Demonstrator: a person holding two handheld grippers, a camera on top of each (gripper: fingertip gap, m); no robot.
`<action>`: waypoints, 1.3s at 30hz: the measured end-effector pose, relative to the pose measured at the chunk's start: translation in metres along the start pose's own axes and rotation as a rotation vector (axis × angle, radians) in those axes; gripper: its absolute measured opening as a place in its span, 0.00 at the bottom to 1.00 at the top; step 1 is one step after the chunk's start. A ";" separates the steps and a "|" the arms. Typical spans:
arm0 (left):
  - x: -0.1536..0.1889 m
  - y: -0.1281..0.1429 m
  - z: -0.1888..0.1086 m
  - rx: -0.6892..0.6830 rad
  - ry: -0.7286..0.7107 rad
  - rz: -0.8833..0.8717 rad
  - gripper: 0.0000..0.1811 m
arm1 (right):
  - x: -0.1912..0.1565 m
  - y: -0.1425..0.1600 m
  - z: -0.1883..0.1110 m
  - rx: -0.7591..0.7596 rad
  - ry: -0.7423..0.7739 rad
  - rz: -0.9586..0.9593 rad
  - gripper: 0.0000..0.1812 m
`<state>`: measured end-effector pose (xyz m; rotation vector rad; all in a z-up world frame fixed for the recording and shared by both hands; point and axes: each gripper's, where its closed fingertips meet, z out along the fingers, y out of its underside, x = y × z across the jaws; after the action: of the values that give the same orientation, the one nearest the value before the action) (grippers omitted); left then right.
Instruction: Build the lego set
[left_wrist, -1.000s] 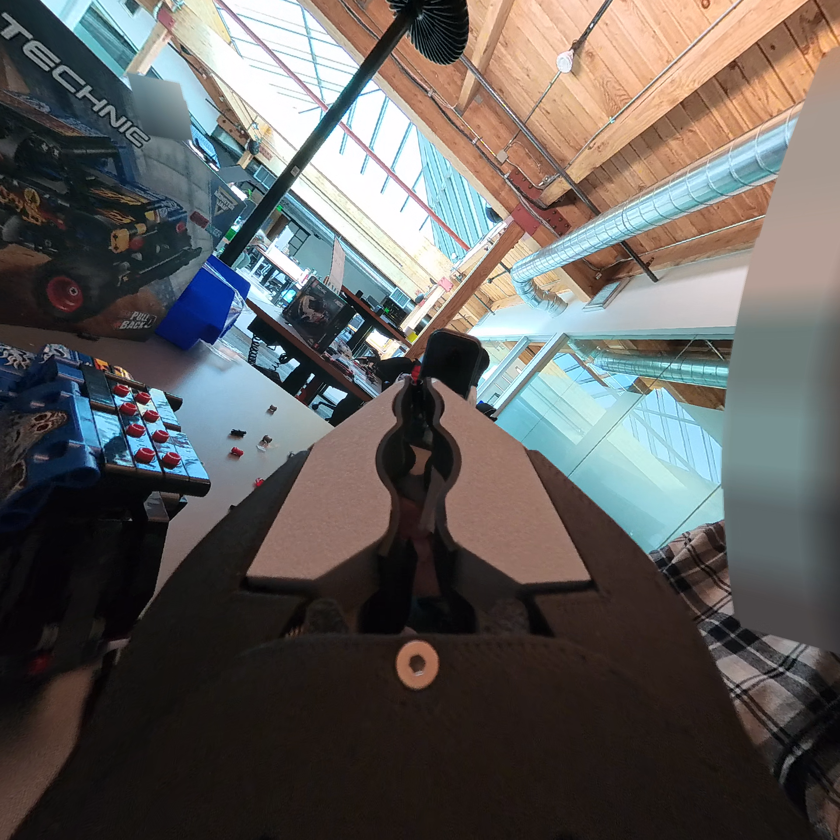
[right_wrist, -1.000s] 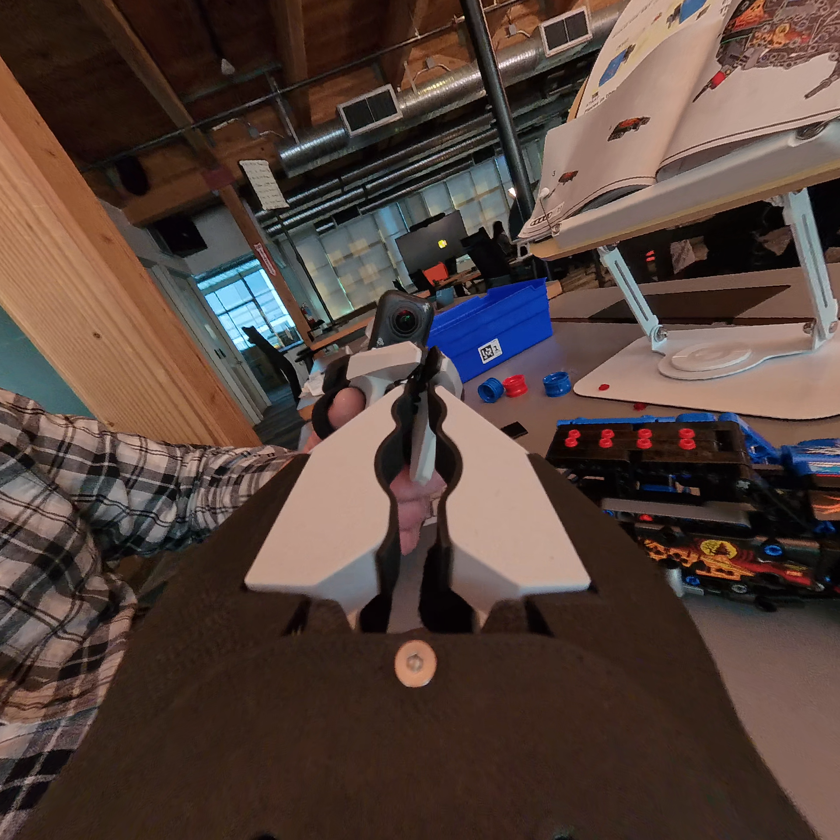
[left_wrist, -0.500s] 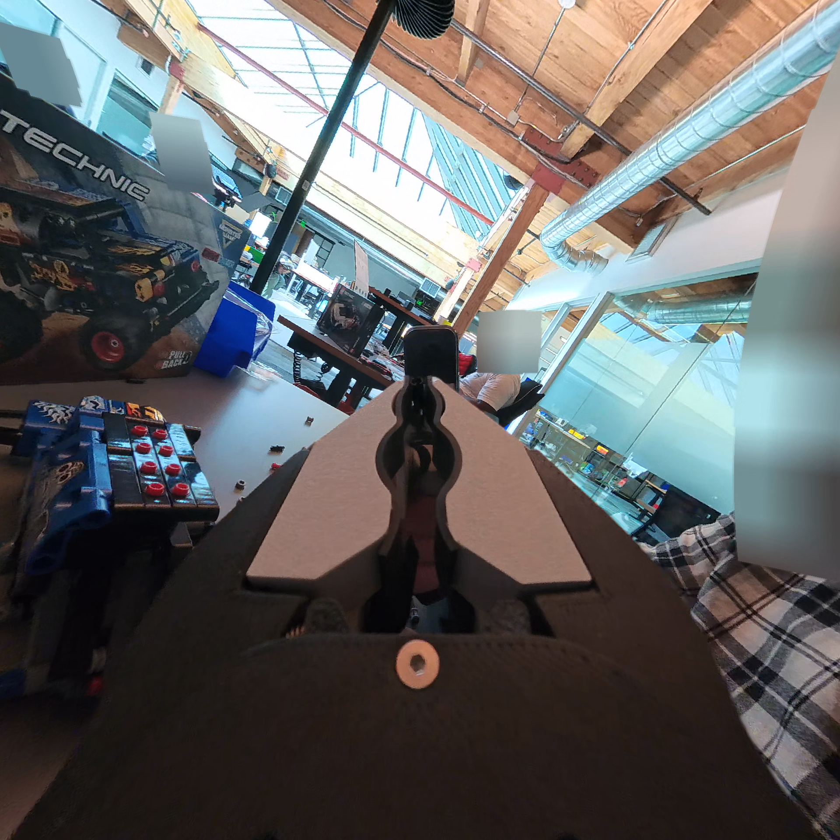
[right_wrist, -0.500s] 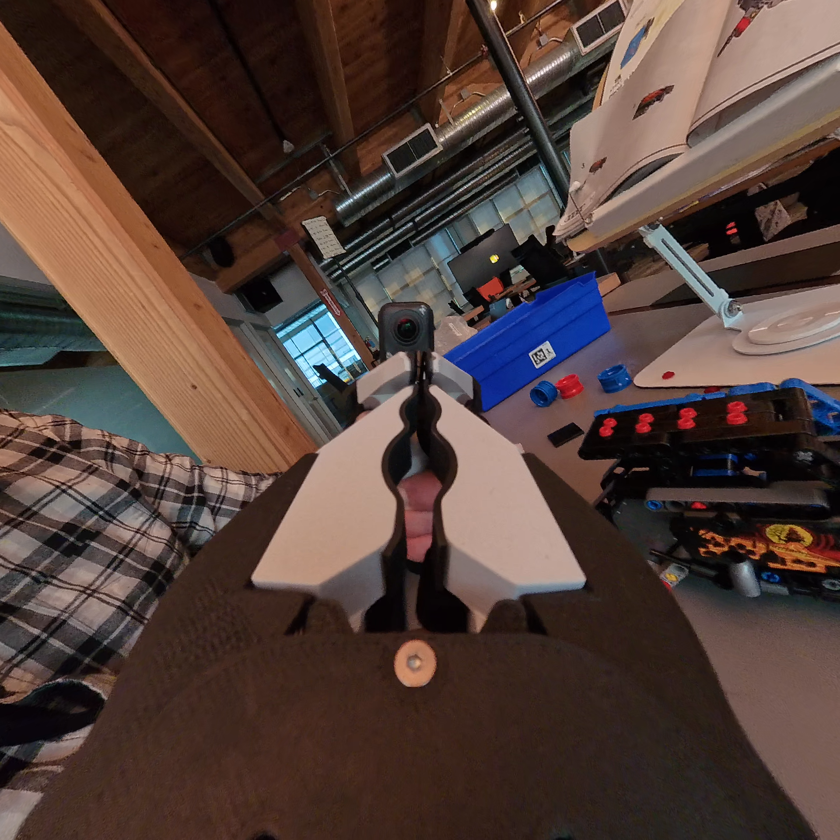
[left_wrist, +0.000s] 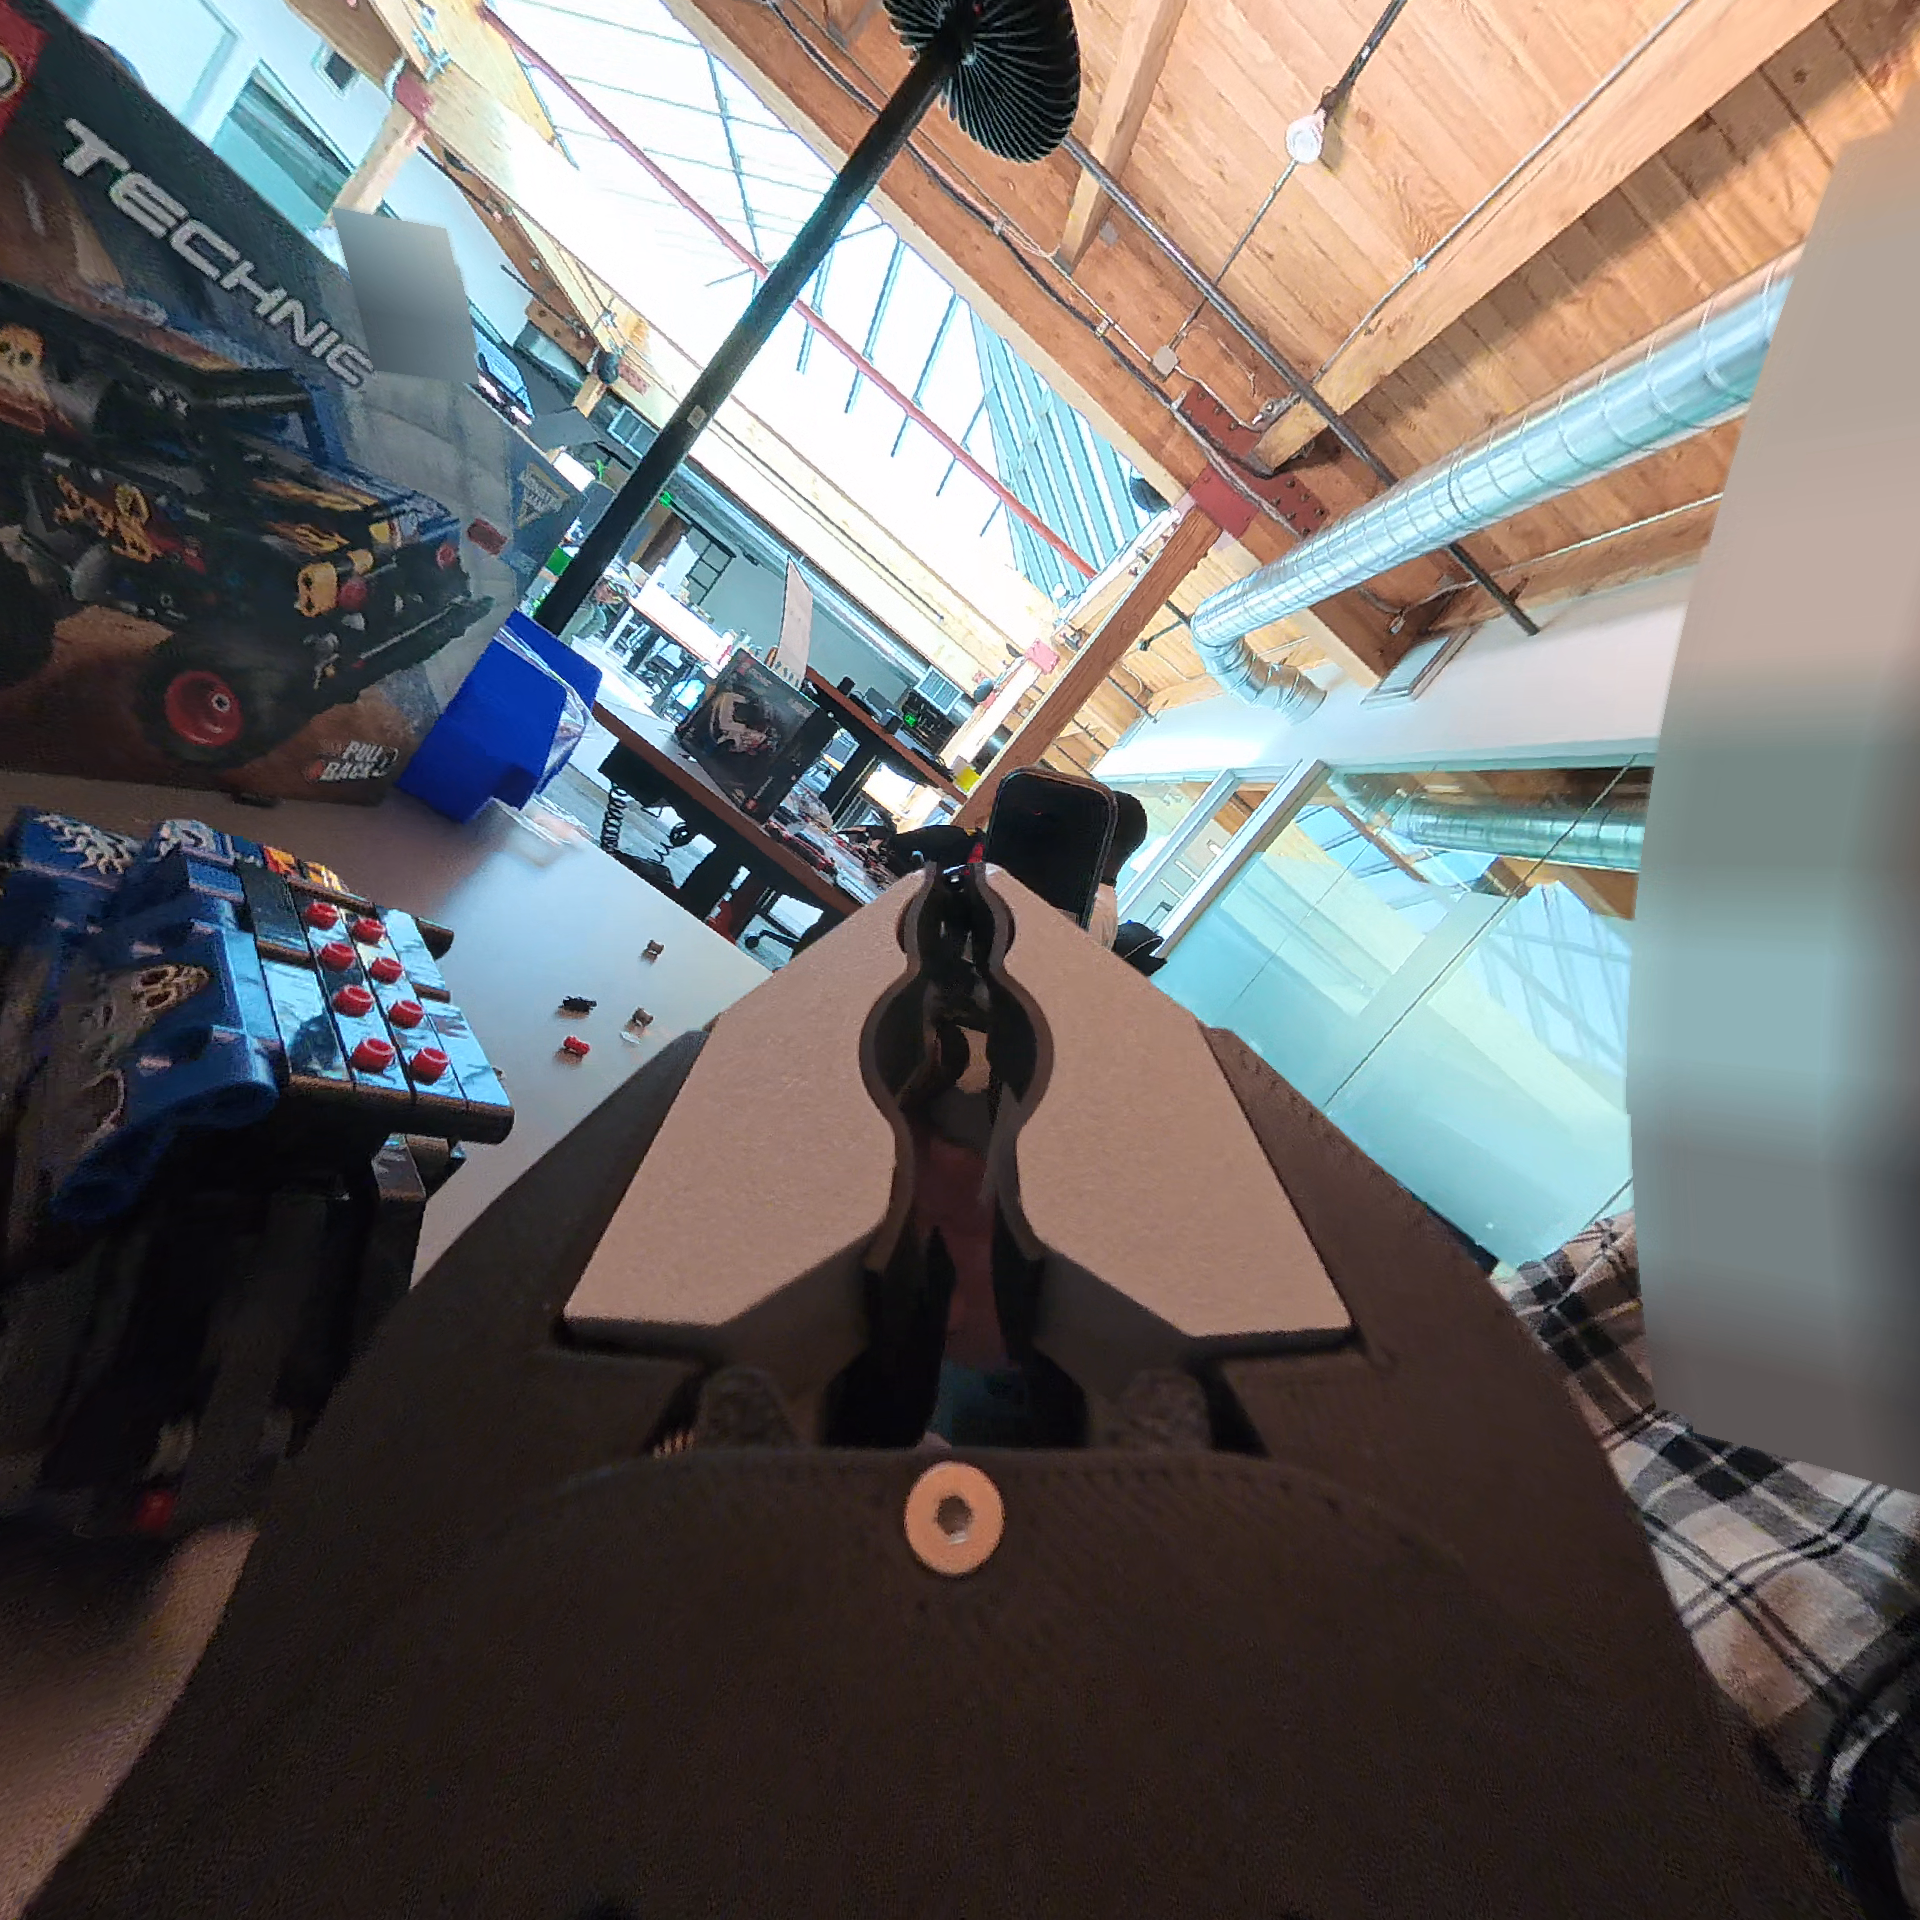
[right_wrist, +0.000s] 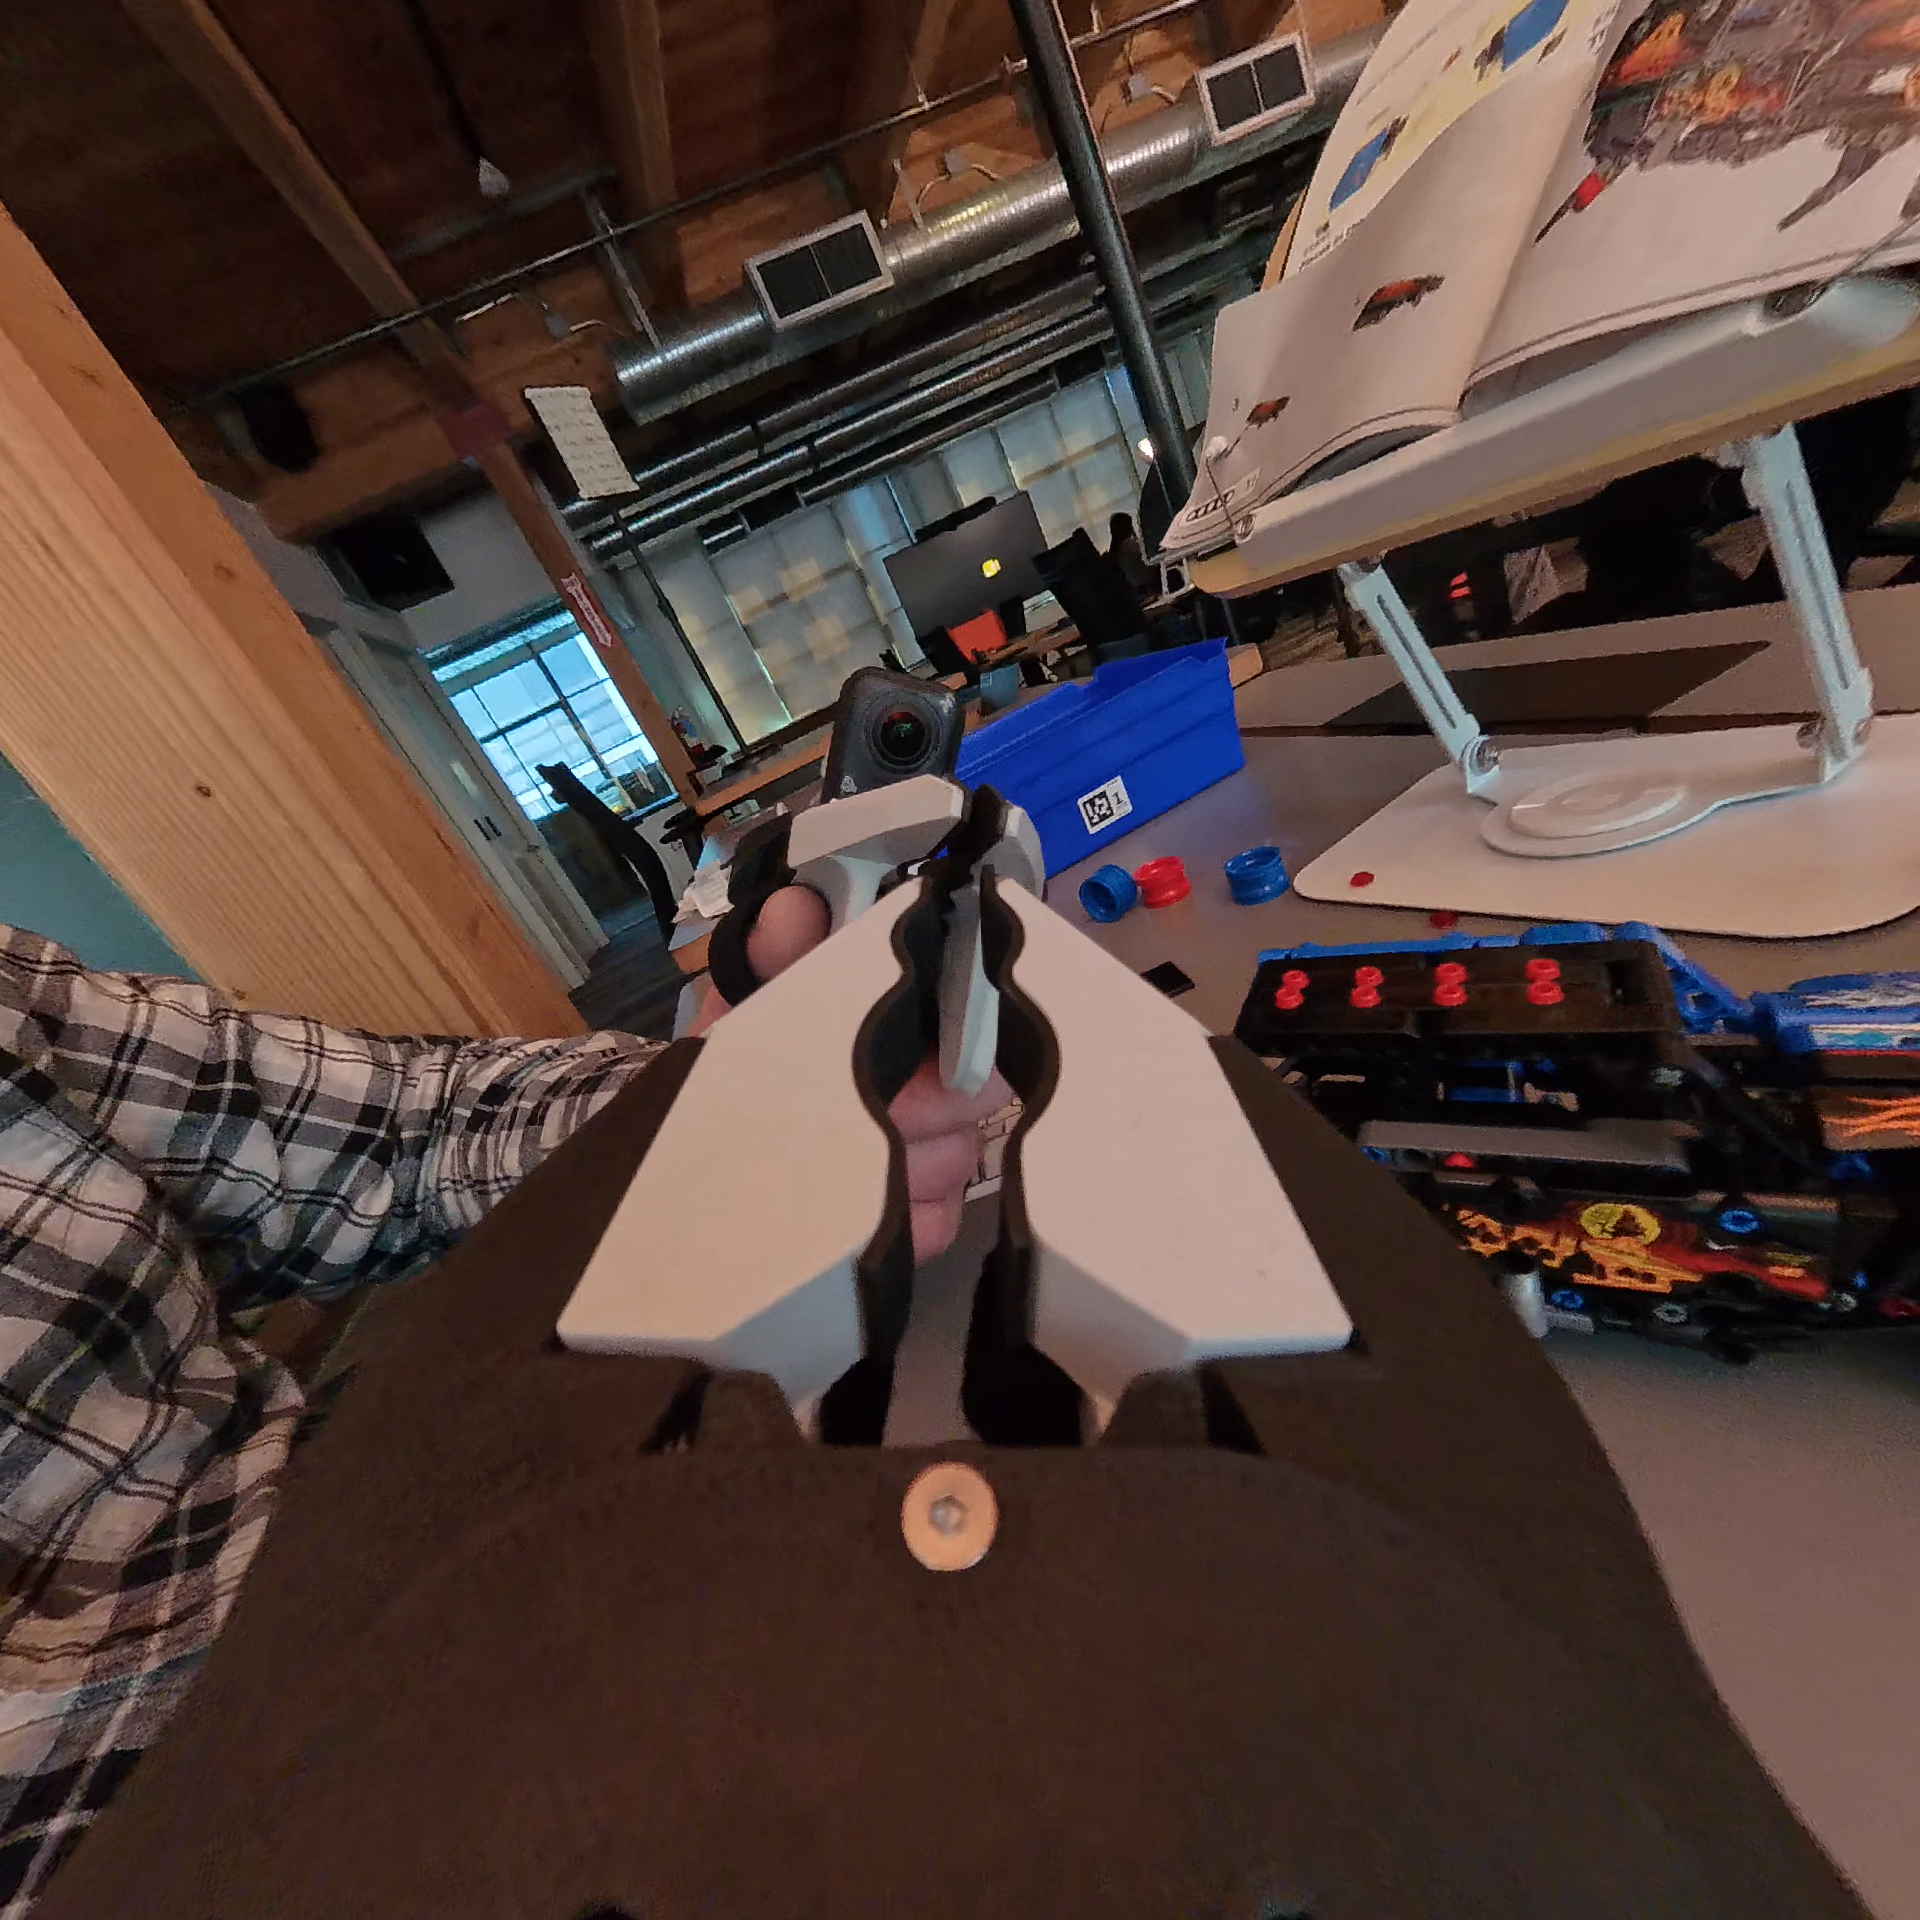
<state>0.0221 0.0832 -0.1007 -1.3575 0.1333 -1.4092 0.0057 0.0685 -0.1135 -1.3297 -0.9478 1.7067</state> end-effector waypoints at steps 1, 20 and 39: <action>-0.001 0.001 0.000 -0.004 0.000 -0.008 0.02 | 0.000 0.000 0.000 0.004 -0.008 0.021 0.03; -0.006 -0.007 -0.010 -0.131 -0.136 0.202 0.00 | 0.017 0.011 -0.013 -0.105 0.046 0.034 0.00; -0.012 -0.003 -0.001 -0.236 -0.165 0.320 0.00 | 0.030 0.008 -0.013 -0.145 0.049 -0.007 0.00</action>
<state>0.0159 0.0927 -0.1064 -1.5620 0.4001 -1.0328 0.0128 0.0933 -0.1354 -1.4541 -1.0633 1.6178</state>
